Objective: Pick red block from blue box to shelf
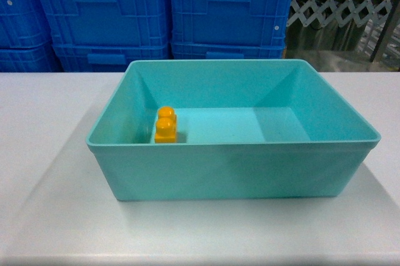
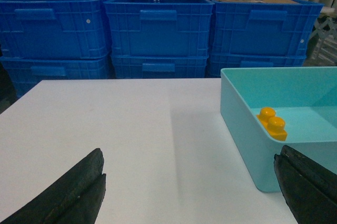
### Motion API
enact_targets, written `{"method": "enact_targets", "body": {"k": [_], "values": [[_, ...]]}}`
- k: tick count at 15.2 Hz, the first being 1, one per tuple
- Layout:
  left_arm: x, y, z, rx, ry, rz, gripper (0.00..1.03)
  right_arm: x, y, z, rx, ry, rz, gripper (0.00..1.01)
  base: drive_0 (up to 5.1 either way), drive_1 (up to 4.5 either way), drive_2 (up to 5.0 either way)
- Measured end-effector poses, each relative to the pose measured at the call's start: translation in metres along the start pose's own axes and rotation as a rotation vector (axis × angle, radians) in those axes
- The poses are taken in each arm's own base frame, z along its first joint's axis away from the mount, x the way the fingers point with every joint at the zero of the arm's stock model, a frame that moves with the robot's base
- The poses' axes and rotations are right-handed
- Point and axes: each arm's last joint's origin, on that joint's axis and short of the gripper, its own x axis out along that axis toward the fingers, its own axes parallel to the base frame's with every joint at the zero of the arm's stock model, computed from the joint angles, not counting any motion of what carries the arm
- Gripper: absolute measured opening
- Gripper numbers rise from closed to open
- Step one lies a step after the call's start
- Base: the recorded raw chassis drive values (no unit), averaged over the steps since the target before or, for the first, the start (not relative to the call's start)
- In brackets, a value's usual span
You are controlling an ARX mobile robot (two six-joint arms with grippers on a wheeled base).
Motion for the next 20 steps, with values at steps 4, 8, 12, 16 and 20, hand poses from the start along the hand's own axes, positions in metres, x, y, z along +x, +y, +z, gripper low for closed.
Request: {"method": "enact_targets", "body": {"k": [4,8,12,16,20], "values": [[0.0,0.0,0.0,0.0,0.0,0.0,0.98,-0.024,0.0,-0.001,0.0,-0.027,0.001,0.28,0.0,0.0,0.0],[0.0,0.0,0.0,0.0,0.001,0.0,0.98,-0.025,-0.001,0.004,0.065,-0.071,0.064,0.28,0.0,0.0,0.0],[0.0,0.0,0.0,0.0,0.0,0.0,0.98,-0.025,-0.001,0.004,0.079,-0.071,0.069,0.28,0.0,0.0,0.0],[0.0,0.0,0.0,0.0,0.001,0.0,0.98,-0.025,-0.001,0.004,0.079,-0.071,0.069,0.28,0.0,0.0,0.0],[0.0,0.0,0.0,0.0,0.0,0.0,0.98,-0.025,-0.001,0.004,0.079,-0.071,0.069,0.28,0.0,0.0,0.0]]}}
